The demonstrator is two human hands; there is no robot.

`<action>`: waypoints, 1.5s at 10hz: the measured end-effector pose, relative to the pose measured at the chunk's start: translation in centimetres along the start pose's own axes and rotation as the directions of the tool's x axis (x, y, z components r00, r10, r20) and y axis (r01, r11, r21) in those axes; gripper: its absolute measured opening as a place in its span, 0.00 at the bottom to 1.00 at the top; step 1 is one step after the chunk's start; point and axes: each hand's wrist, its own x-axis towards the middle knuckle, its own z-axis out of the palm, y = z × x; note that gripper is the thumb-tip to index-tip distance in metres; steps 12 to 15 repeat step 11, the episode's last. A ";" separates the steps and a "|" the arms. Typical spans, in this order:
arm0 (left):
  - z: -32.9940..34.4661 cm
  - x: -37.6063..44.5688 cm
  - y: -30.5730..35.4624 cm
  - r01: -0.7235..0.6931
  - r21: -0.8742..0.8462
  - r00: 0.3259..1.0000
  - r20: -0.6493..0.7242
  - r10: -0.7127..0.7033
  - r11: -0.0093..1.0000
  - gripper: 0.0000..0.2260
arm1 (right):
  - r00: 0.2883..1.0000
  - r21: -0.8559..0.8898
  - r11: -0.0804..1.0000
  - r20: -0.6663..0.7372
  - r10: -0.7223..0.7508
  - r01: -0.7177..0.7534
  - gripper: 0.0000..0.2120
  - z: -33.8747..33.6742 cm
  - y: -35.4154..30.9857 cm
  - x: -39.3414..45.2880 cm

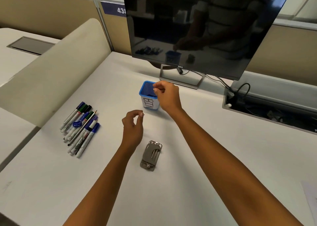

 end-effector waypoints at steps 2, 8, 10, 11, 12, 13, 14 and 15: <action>0.0 2.2 1.4 0.050 0.020 0.996 -0.070 -0.048 0.999 0.08 | 0.999 -0.059 0.998 -0.008 0.031 -0.032 0.10 0.7 0.6 1.5; 2.2 11.0 4.9 -0.152 0.263 0.985 -0.042 0.168 0.953 0.07 | 0.988 0.085 0.996 -0.151 0.013 0.000 0.08 -2.5 5.0 -3.6; 1.5 10.0 5.3 -0.112 0.210 0.989 -0.067 0.128 0.971 0.09 | 0.980 0.157 0.987 -0.185 0.067 -0.038 0.07 -3.7 6.2 -5.4; 2.3 6.5 3.8 -0.282 0.179 0.954 -0.055 0.296 0.943 0.09 | 0.965 0.192 0.979 -0.235 0.116 -0.071 0.07 -4.4 7.0 -8.1; 2.3 6.5 3.8 -0.282 0.179 0.954 -0.055 0.296 0.943 0.09 | 0.965 0.192 0.979 -0.235 0.116 -0.071 0.07 -4.4 7.0 -8.1; 2.3 6.5 3.8 -0.282 0.179 0.954 -0.055 0.296 0.943 0.09 | 0.965 0.192 0.979 -0.235 0.116 -0.071 0.07 -4.4 7.0 -8.1; 2.3 6.5 3.8 -0.282 0.179 0.954 -0.055 0.296 0.943 0.09 | 0.965 0.192 0.979 -0.235 0.116 -0.071 0.07 -4.4 7.0 -8.1; 2.3 6.5 3.8 -0.282 0.179 0.954 -0.055 0.296 0.943 0.09 | 0.965 0.192 0.979 -0.235 0.116 -0.071 0.07 -4.4 7.0 -8.1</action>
